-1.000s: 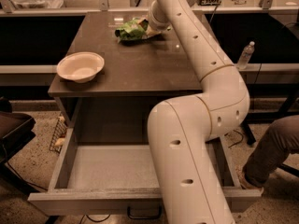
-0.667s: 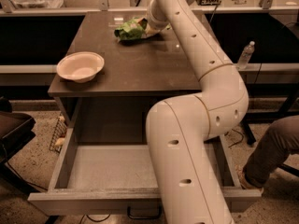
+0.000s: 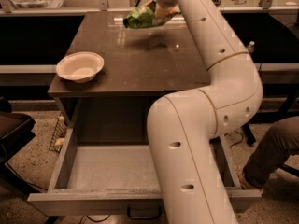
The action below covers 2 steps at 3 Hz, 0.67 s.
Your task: Place green rice chip bag into top drawer
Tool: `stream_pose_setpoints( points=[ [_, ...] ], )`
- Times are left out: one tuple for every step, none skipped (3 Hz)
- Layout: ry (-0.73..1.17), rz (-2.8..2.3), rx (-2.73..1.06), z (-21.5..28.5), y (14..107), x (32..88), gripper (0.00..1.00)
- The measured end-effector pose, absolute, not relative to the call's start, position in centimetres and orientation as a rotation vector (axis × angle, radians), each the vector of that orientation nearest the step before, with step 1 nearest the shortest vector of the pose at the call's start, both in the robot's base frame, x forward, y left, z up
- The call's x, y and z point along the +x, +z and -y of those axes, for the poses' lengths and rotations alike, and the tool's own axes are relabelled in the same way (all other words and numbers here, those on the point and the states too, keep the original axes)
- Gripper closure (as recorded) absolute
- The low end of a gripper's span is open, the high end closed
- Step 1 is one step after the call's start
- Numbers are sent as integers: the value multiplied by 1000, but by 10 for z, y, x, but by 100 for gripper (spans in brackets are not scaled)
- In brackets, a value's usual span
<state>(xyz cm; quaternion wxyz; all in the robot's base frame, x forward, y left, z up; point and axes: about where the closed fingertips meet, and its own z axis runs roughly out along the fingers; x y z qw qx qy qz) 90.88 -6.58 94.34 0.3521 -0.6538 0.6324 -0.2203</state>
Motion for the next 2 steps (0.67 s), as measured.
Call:
stream_pose_setpoints(
  points=[
    [-619, -1687, -1604, 101, 984, 894, 100],
    [-643, -1812, -1453, 171, 1038, 850, 100]
  ],
)
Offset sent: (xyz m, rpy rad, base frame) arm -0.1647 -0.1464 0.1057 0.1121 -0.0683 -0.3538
